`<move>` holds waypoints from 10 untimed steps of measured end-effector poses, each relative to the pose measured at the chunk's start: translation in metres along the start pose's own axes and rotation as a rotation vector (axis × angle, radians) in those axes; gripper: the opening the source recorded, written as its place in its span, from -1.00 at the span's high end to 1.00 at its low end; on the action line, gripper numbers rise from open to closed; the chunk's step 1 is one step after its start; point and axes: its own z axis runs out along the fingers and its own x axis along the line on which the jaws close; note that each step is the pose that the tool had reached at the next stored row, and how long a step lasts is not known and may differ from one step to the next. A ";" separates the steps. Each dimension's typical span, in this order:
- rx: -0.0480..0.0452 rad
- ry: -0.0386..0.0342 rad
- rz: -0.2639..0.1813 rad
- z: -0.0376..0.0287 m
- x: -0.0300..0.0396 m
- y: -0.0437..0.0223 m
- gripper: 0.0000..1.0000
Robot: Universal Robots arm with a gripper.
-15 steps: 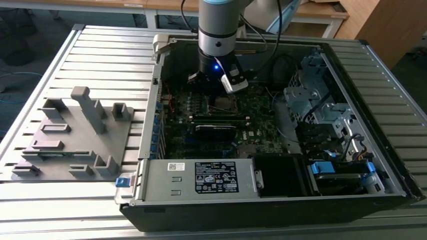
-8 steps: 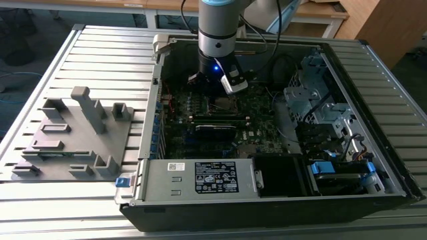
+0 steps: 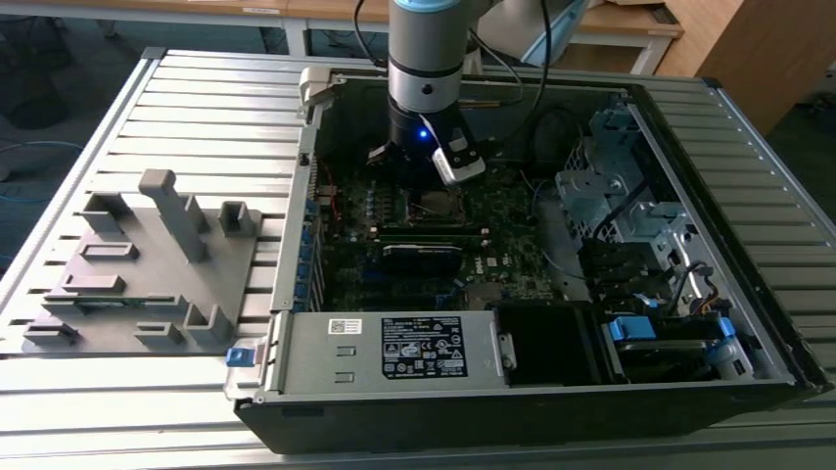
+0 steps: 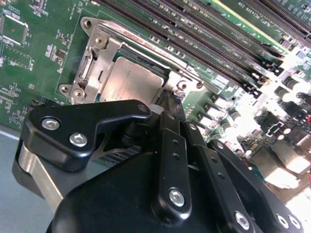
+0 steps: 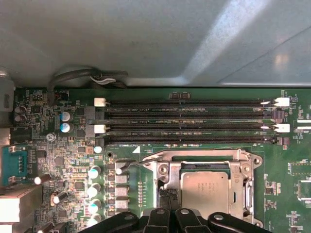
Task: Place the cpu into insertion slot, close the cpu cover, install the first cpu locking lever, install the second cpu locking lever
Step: 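Close the cpu cover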
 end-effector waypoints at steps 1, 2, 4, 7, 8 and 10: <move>0.0000 0.0000 0.000 0.0000 0.0000 0.0000 0.80; -0.0002 -0.0001 0.000 -0.0002 0.0000 0.0000 0.80; -0.0013 -0.0009 0.000 -0.0014 -0.0001 0.0002 0.80; -0.0005 -0.0003 0.000 -0.0052 -0.0002 0.0002 0.80; -0.0005 -0.0003 0.000 -0.0067 -0.0002 0.0001 0.80; -0.0004 -0.0002 0.000 -0.0104 -0.0002 0.0001 0.80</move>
